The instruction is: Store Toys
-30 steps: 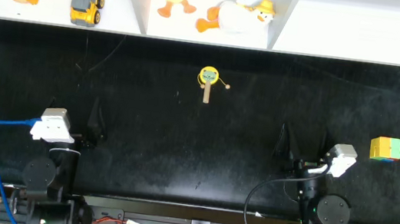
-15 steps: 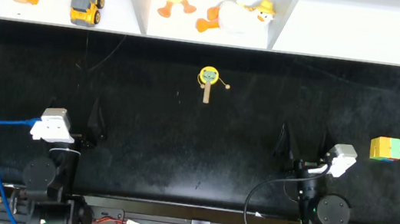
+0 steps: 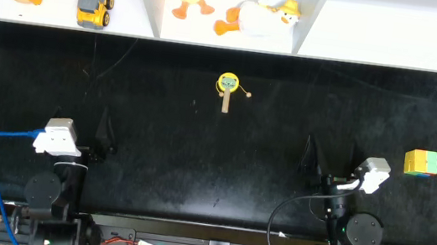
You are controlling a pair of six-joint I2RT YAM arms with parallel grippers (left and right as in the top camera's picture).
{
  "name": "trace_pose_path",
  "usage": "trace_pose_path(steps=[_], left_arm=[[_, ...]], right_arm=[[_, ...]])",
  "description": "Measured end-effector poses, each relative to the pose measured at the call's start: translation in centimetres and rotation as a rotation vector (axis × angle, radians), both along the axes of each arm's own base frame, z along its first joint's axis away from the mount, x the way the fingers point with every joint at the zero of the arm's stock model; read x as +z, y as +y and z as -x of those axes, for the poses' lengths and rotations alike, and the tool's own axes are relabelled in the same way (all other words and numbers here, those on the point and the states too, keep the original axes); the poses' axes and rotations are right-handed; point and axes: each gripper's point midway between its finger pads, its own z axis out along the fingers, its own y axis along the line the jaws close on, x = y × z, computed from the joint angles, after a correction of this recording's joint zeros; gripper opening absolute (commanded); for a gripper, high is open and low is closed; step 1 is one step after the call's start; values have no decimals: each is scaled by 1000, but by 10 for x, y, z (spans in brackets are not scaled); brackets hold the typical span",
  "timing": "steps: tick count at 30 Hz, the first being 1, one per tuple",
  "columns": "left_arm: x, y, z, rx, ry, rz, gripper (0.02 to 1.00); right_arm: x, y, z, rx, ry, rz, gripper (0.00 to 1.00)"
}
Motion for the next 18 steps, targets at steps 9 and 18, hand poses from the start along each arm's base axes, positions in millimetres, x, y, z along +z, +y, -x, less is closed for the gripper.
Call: trace_pose_path(steps=[9, 18], left_arm=[[0, 0, 0, 0, 0, 0, 998], [0, 0, 0, 0, -1, 0, 998]], right_arm=[[6, 17, 4, 105, -1, -114, 1000], [14, 40, 8, 238, 128, -70, 998]])
